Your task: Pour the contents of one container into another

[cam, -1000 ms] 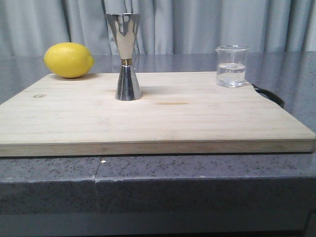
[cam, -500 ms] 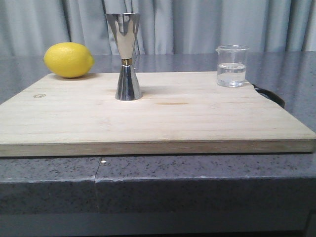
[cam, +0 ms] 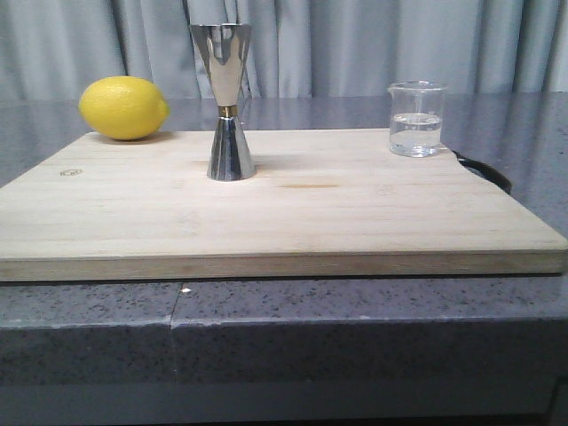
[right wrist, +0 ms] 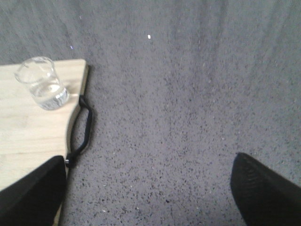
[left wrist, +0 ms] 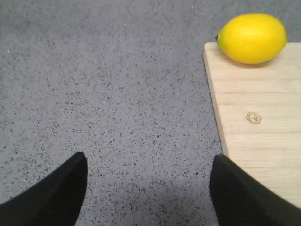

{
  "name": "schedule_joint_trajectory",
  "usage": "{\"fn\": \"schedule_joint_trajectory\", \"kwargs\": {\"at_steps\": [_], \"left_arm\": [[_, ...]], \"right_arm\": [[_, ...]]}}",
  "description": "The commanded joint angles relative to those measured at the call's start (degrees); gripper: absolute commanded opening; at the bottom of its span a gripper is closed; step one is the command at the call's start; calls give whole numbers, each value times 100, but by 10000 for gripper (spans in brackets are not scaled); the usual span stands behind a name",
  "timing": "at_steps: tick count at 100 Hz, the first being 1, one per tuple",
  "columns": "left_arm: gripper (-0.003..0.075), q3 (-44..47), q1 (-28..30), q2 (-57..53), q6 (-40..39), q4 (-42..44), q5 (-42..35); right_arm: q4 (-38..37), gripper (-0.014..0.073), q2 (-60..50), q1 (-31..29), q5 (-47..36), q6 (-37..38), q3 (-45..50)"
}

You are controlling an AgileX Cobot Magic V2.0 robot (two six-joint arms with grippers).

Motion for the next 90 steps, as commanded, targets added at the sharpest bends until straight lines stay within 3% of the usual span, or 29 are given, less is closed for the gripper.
{"fn": "schedule_joint_trajectory", "kwargs": {"at_steps": [1,10,19,37,58,77,90], "left_arm": [[494,-259,14,457,-32,-120,-279],[494,-259,14,920,263,-552,-254],[494,-259,14,1292,1226,-1514,-230],[494,-283,14,2043,4258,-4618,335],[494,-438,14,2867,7298,-7351,1250],[494,-438,-90,3531,9922,-8806,1941],[494,-438,-405,3965,10876,-9513,1976]], "right_arm": [[-50,645,207,15,-342,-64,-210],[-50,645,278,15,-388,-64,-210],[-50,645,278,15,-414,-64,-210],[-50,645,278,15,-423,-64,-210],[-50,645,278,15,-423,-64,-210],[-50,645,278,15,-423,-64,-210],[-50,645,278,15,-423,-64,-210]]}}
